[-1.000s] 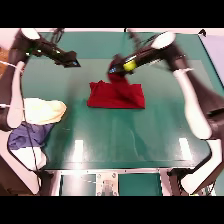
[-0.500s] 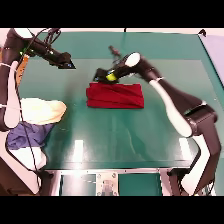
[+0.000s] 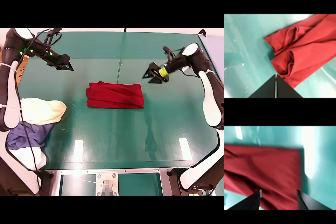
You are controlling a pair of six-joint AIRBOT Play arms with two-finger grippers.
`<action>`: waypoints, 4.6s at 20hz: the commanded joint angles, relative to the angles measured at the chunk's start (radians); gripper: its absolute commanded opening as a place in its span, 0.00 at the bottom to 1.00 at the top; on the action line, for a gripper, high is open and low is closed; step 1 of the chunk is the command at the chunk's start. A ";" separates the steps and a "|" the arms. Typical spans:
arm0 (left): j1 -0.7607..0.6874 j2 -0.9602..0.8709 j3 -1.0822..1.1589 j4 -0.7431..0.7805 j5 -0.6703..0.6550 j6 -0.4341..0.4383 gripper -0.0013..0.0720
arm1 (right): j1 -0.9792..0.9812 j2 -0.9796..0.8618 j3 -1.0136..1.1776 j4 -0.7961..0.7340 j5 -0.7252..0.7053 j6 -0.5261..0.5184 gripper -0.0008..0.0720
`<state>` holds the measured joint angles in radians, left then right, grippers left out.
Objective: Fold the shirts.
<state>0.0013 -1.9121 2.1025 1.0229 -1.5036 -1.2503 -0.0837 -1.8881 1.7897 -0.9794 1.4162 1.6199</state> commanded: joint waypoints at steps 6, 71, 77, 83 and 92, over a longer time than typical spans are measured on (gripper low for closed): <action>0.000 0.000 0.001 0.010 0.039 -0.035 0.06 | -0.019 -0.033 -0.340 0.254 -0.148 -0.238 0.72; 0.000 0.103 -0.019 -0.029 0.062 -0.080 0.05 | -1.286 0.665 -0.534 -0.321 0.015 0.115 0.03; -0.024 0.317 -0.351 -0.003 0.090 -0.105 0.05 | -0.768 0.727 -0.594 -0.182 -0.150 -0.029 0.03; -0.159 0.663 -0.962 0.021 0.290 -0.167 0.05 | -0.409 0.949 -1.052 -0.180 -0.292 -0.059 0.03; -0.177 0.794 -1.118 0.040 0.317 -0.216 0.05 | -0.330 0.986 -1.135 -0.176 -0.335 -0.077 0.03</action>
<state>-0.1715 -1.1385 1.0111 1.0580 -1.2022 -1.4578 -0.4294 -0.9096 0.6701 -1.1580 1.0878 1.5459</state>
